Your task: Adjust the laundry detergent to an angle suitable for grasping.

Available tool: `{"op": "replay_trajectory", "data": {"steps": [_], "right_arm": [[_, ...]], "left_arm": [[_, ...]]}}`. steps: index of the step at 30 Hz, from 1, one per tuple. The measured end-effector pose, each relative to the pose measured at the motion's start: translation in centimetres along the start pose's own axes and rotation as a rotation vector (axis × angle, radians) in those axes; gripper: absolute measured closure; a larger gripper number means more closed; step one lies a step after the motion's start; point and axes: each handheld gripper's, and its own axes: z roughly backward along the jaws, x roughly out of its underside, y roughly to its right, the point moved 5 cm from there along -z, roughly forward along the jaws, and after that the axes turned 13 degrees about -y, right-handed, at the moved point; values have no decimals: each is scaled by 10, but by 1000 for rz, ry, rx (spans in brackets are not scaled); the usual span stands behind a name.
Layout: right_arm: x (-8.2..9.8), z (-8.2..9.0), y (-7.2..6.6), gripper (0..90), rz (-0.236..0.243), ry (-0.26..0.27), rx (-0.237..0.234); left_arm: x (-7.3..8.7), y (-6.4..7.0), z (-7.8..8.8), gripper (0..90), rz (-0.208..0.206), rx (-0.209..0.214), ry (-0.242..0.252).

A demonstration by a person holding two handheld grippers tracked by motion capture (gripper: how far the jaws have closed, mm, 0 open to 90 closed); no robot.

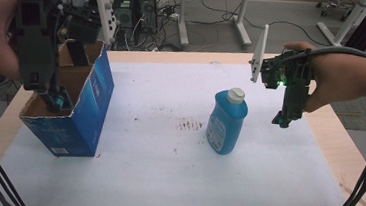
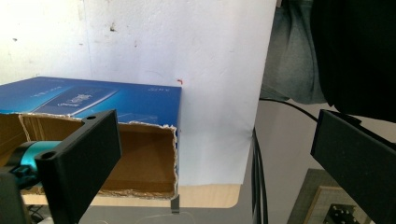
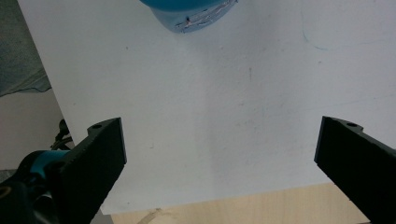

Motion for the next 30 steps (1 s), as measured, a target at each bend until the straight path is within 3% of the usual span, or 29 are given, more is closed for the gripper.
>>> {"op": "replay_trajectory", "data": {"steps": [15,21,30], "right_arm": [[3,2,-2,12,8,9,14],[5,3,-3,11,4,9,17],[4,1,0,11,-4,6,11]], "left_arm": [[-4,3,1,17,20,-10,-8],[-6,8,1,17,6,-9,-5],[-5,-1,-2,17,1,-15,-4]]}}
